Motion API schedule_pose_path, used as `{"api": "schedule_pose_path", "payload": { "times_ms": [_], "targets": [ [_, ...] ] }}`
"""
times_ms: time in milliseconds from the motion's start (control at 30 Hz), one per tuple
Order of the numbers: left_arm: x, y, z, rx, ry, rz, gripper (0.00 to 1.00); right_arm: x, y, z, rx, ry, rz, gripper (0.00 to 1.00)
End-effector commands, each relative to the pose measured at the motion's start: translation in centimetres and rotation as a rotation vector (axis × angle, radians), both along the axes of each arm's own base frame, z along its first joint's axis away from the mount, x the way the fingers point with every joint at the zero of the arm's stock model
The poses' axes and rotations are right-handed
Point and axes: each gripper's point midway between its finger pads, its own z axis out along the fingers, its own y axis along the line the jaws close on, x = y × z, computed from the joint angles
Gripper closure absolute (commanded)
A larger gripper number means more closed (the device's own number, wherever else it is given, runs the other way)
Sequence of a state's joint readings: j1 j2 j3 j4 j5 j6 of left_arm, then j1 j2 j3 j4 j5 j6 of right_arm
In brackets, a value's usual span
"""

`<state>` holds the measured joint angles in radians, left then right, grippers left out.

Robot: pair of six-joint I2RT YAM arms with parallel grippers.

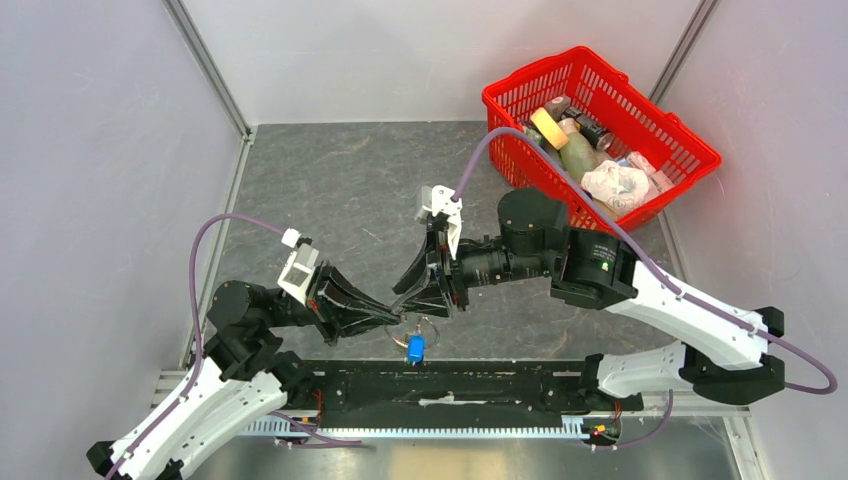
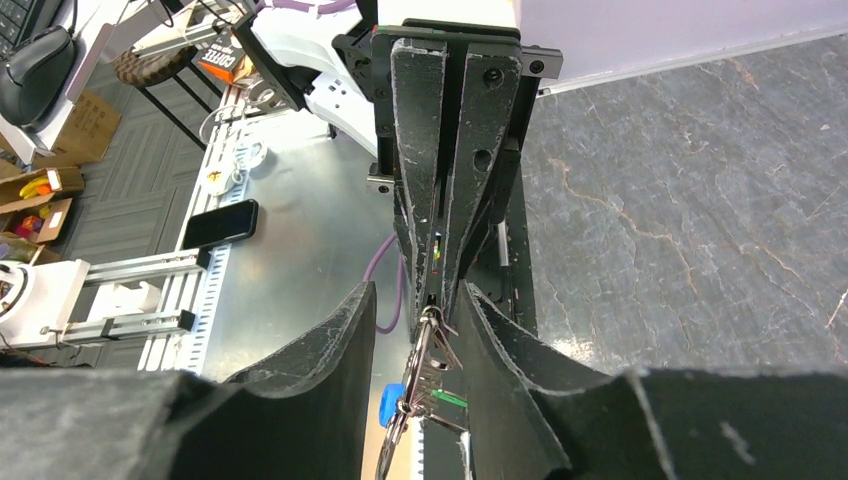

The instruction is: Put the keys on the keyring

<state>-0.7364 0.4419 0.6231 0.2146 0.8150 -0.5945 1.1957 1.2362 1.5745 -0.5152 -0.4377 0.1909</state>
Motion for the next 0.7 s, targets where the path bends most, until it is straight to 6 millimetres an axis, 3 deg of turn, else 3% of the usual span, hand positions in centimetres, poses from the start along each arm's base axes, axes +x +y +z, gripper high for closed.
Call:
{"api": "schedule_pose_path", "payload": {
  "times_ms": [0,500,667],
  "targets": [
    [-0.3,0.3,1.2,-0.026,-0.047,-0.002,0.98,0.2,-0.2,1.0,0.005,-0.012,-0.014,0.56],
    [0.2,0.4,3.2,-0.054,-0.053,0.038,0.98,1.3,-3.6,0.6,0.032,-0.038,-0.154,0.44],
    [1.7,0.5,4.5,-0.092,-0.019,0.126,0.98,1.1,-5.3,0.7,0.061,-0.025,-0.188,0.42]
  ]
}}
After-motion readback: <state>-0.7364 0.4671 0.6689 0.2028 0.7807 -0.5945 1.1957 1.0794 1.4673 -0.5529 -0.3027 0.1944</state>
